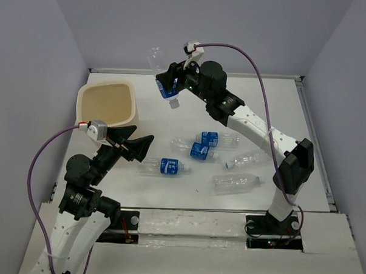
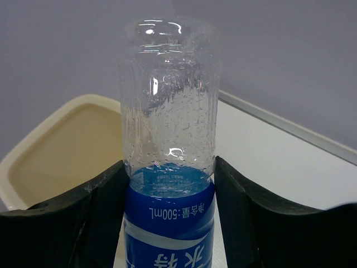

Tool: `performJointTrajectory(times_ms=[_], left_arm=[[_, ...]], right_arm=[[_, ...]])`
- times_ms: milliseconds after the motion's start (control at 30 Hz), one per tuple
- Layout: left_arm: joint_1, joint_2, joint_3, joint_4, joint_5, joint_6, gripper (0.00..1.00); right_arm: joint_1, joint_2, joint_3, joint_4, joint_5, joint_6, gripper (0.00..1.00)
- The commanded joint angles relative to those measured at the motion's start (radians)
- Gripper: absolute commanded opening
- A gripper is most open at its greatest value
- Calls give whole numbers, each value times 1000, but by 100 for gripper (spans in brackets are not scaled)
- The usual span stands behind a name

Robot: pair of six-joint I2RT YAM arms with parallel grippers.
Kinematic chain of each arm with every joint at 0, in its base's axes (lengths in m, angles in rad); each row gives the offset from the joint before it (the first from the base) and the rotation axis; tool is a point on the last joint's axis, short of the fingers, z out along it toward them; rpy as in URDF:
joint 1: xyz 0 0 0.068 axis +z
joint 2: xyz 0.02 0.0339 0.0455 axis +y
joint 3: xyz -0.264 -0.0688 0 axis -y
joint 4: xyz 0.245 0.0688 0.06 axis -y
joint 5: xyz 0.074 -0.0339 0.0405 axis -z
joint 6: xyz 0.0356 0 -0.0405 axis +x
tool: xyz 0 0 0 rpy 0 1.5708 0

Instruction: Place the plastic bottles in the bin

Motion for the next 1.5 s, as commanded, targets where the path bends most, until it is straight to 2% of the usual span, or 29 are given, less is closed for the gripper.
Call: performJointTrajectory(times_ms=[0, 167, 333, 467, 600, 700, 733, 800, 833, 1000, 1133, 1367, 1467], left_arm=[[1, -5, 36, 35, -5, 6, 99], [-1, -14, 40, 24, -16, 9, 98], [-1, -25, 49, 12, -27, 14, 98], [-2, -33, 49, 11, -24, 14, 98], [-5, -39, 49, 9, -24, 14, 98], [-5, -44, 49, 9, -22, 11, 98], [-7, -42, 49, 9, -22, 11, 98], [-7, -41, 48, 9, -22, 11, 98], [-7, -41, 46, 11, -23, 9, 98], [-7, -34, 40, 20, -19, 5, 98], [-8, -27, 31, 27, -22, -12, 98], [-8, 13, 3, 30, -2, -104, 98], [-8, 48, -10, 3, 9, -159, 98]], right_arm=[[31, 47, 126, 115, -134, 56, 26], [61, 151, 257, 202, -232, 149, 27], [103, 271, 423, 248, -249, 177, 27], [112, 416, 594, 279, -311, 278, 28], [124, 519, 680, 295, -323, 335, 28], [137, 567, 711, 253, -309, 323, 38], [146, 570, 710, 247, -309, 316, 55], [146, 566, 701, 219, -303, 287, 72], [146, 545, 679, 207, -297, 275, 81], [146, 429, 560, 202, -275, 205, 85], [146, 287, 374, 201, -236, 151, 75], [109, -23, -100, 181, -141, 74, 55], [83, -158, -295, 111, -111, 51, 52]])
